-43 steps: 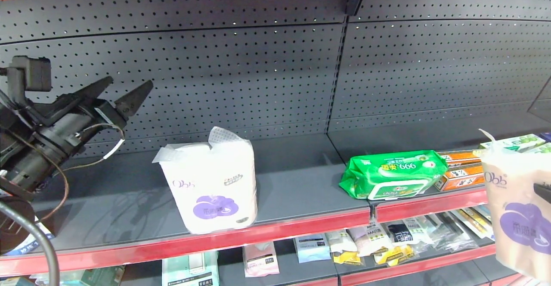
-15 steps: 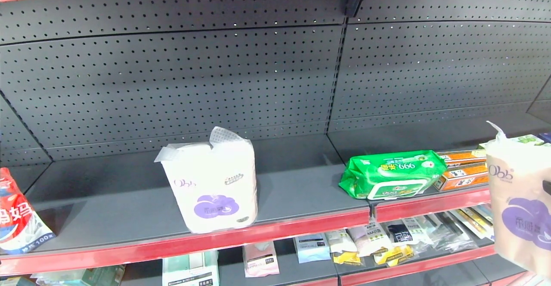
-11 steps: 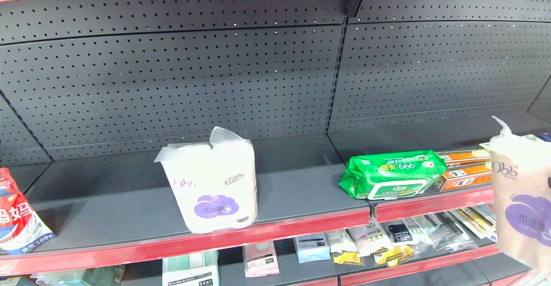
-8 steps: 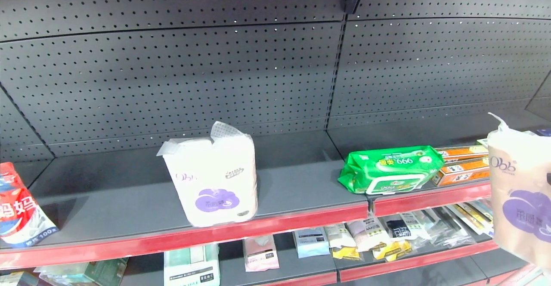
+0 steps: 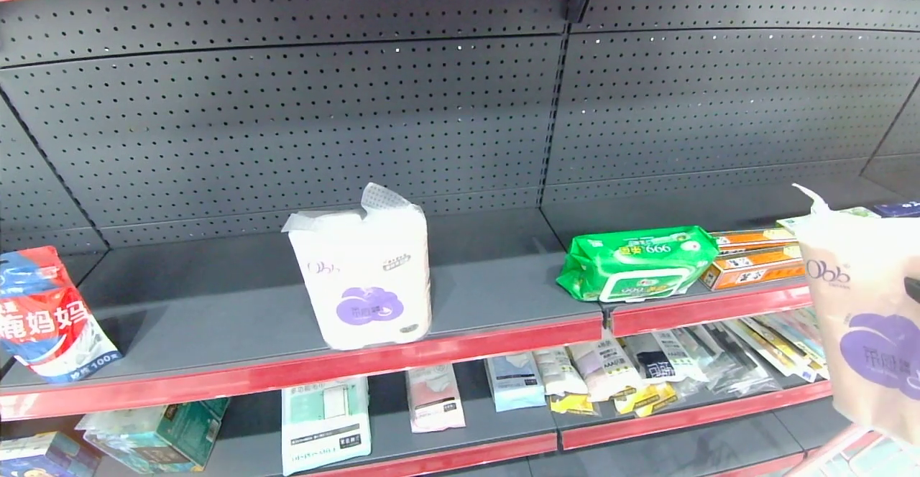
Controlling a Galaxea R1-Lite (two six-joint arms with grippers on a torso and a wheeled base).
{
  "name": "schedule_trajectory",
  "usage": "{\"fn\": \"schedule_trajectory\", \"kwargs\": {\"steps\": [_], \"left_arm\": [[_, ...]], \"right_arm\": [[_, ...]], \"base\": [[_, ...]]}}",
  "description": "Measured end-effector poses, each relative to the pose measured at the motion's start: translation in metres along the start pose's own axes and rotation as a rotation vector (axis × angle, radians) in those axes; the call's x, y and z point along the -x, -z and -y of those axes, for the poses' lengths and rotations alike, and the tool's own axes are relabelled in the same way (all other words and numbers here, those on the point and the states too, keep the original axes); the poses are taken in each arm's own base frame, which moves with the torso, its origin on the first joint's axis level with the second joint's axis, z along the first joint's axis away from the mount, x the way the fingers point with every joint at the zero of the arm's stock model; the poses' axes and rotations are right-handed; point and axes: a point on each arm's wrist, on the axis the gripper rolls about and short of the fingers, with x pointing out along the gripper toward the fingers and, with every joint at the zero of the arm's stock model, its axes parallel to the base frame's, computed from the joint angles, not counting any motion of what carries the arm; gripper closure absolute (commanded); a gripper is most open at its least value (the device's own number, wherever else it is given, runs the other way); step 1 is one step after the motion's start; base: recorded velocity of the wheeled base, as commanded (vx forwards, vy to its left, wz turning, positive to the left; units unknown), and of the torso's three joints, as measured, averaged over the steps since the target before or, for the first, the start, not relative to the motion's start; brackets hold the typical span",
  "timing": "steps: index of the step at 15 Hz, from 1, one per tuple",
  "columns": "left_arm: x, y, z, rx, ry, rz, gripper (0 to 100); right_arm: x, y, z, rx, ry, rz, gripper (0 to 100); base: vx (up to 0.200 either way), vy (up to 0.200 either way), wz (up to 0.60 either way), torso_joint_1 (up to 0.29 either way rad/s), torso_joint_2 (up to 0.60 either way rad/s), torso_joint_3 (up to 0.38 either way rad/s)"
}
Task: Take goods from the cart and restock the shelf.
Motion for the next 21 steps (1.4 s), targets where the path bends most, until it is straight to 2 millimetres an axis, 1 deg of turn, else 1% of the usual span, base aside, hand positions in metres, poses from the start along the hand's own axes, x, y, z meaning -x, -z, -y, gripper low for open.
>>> {"fn": "schedule_trajectory", "kwargs": {"steps": [2, 5, 7, 10, 16, 19, 21], "left_arm": [[0.000, 0.007, 0.001, -0.008, 0.003, -0.001, 0], [0.001, 0.020, 0.003, -0.015, 0.004, -0.005, 0], [0.002, 0.028, 0.004, -0.028, 0.003, -0.003, 0], [0.003, 0.039, 0.005, -0.034, 0.001, 0.009, 0], [0.004, 0.049, 0.007, -0.038, 0.000, 0.020, 0], [0.004, 0.050, 0.007, -0.037, 0.001, 0.024, 0], [0.004, 0.051, 0.007, -0.028, -0.009, 0.023, 0]], "right_arm": [[-0.003, -0.006, 0.000, 0.010, -0.017, 0.012, 100], [-0.009, -0.019, -0.001, 0.021, -0.060, 0.043, 100], [-0.014, -0.022, -0.003, 0.024, -0.089, 0.043, 100], [-0.017, -0.022, -0.006, 0.025, -0.128, 0.045, 100], [-0.020, -0.026, -0.006, 0.025, -0.146, 0.054, 100], [-0.020, -0.030, -0.004, 0.026, -0.150, 0.072, 100], [-0.021, -0.038, -0.003, 0.018, -0.204, 0.114, 100]], "base": [[0.000, 0.000, 0.00, 0.000, 0.00, 0.000], [0.000, 0.000, 0.00, 0.000, 0.00, 0.000], [0.000, 0.000, 0.00, 0.000, 0.00, 0.000], [0.000, 0.000, 0.60, 0.001, 0.00, 0.002], [0.000, 0.000, 0.60, 0.006, 0.00, 0.002], [0.000, 0.000, 0.00, 0.000, 0.00, 0.000], [0.000, 0.000, 0.00, 0.000, 0.00, 0.000]]}}
